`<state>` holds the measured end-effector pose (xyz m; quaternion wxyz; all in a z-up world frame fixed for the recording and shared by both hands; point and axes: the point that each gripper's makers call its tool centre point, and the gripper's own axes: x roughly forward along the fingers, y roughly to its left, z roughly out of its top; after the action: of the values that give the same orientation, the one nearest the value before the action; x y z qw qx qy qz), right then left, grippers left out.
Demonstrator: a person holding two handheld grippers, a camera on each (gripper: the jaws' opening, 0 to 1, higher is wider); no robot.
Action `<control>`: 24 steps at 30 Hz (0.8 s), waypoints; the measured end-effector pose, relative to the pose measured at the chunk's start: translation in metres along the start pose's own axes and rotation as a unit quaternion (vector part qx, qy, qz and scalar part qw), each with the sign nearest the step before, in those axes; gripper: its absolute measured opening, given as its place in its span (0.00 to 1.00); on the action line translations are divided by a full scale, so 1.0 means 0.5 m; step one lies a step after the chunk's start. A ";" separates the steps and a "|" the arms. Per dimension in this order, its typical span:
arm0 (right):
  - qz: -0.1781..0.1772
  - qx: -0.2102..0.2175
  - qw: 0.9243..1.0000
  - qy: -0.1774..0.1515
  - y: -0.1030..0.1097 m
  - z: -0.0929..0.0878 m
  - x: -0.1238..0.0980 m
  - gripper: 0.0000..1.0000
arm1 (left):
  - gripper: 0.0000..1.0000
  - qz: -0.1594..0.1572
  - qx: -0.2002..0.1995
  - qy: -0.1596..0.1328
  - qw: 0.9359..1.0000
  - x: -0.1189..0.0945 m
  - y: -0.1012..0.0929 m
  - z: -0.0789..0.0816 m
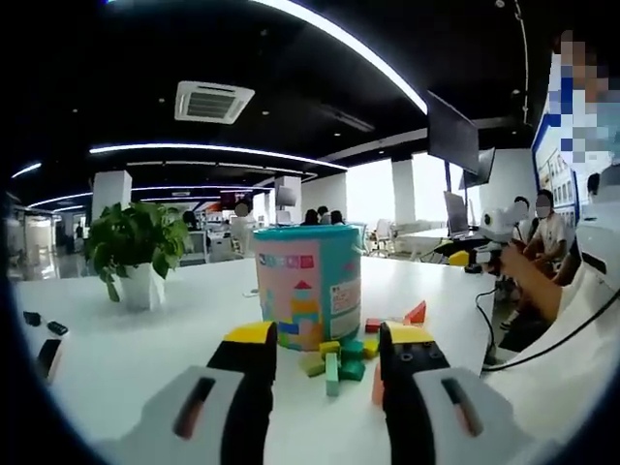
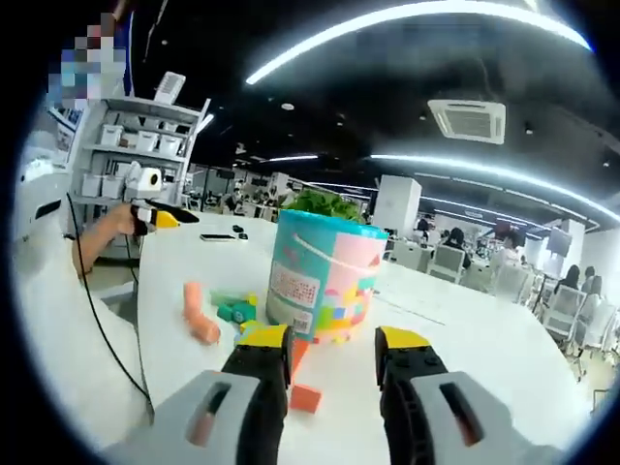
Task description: Arrange the toys in the designated storage area by placing each visible toy with the group until no toy remains scattered across the table.
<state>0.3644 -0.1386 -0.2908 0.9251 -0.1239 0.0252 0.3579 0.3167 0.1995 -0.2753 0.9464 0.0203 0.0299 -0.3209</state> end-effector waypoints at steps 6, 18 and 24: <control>-0.022 0.100 0.994 0.044 0.004 -0.090 0.037 0.38 | 0.43 0.006 0.001 0.010 1.000 -0.002 0.008 -0.009; -0.033 0.109 0.991 0.068 0.037 -0.147 0.061 0.33 | 0.43 0.004 0.014 0.006 1.000 0.003 -0.006 0.008; -0.031 0.131 0.987 0.087 0.043 -0.171 0.074 0.34 | 0.43 0.003 0.014 0.008 1.000 0.001 -0.005 0.005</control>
<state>0.3813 -0.1200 -0.3831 0.9382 -0.0327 0.1485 0.3108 0.3155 0.1970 -0.2727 0.9467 0.0359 0.0332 -0.3185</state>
